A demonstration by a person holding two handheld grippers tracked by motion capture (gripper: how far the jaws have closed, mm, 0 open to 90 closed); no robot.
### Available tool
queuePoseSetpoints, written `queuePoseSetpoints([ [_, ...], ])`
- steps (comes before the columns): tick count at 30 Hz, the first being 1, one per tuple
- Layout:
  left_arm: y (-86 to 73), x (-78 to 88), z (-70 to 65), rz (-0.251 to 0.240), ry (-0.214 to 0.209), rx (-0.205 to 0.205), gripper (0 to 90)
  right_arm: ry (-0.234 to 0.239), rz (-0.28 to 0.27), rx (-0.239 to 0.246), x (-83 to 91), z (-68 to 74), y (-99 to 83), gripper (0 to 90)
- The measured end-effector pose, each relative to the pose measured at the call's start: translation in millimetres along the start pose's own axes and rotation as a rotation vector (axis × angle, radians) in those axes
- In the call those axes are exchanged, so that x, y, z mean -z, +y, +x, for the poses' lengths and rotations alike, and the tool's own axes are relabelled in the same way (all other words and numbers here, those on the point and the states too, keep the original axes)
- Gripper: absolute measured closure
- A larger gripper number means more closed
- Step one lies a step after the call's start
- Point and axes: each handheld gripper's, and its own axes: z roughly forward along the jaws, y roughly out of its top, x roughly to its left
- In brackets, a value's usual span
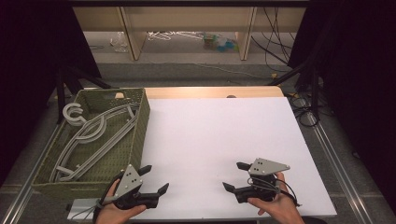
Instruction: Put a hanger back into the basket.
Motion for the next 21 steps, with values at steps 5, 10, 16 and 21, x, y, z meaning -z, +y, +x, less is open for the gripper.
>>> queuePoseSetpoints([
  [5, 0.2, 2.8, 5.2, -0.012, 0.016, 0.016, 18.6, 0.009, 0.008, -0.003, 4.1, 4.6, -6.1, 17.2],
  [10, -0.6, 2.0, 5.4, -0.005, 0.015, 0.014, 18.7, 0.011, 0.017, 0.005, 1.0, 6.1, -7.6, 17.2],
  [16, -0.7, 1.2, 5.6, 0.002, 0.014, 0.007, 18.7, 0.013, 0.016, 0.004, 0.9, 4.9, -7.7, 17.2],
  [21, -0.6, 1.0, 5.8, -0.001, 0.011, 0.013, 18.7, 0.015, 0.019, 0.003, 0.1, 5.5, -8.0, 17.2],
])
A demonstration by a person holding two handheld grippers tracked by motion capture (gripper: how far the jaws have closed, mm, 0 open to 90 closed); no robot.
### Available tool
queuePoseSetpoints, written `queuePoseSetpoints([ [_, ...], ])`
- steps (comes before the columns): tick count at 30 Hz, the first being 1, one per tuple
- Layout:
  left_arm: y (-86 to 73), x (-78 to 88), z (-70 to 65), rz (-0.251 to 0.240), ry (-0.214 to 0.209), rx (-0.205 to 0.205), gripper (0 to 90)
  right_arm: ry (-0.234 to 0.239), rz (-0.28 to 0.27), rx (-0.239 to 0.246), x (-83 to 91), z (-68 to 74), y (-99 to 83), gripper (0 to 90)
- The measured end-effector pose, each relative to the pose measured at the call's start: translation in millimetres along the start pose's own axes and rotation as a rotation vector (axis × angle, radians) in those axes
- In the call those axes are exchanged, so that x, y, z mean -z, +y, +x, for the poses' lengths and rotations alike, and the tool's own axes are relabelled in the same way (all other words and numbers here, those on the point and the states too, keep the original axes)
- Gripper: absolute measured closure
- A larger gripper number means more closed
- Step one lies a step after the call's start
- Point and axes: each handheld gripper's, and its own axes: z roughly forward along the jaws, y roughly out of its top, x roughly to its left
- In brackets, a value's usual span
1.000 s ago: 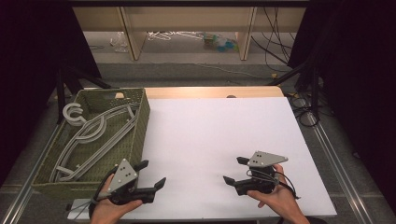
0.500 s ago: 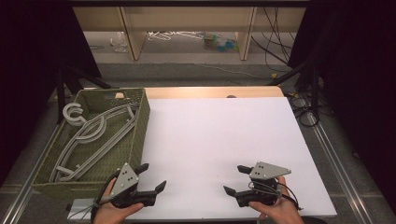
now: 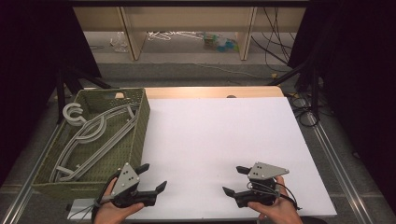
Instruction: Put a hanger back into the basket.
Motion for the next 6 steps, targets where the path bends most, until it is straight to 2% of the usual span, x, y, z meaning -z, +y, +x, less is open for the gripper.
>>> queuePoseSetpoints([
  [6, -0.2, -1.1, -0.8, 0.01, -0.008, -0.002, 18.7, -0.002, 0.004, 0.001, -0.3, -0.5, -0.4, 17.2],
])
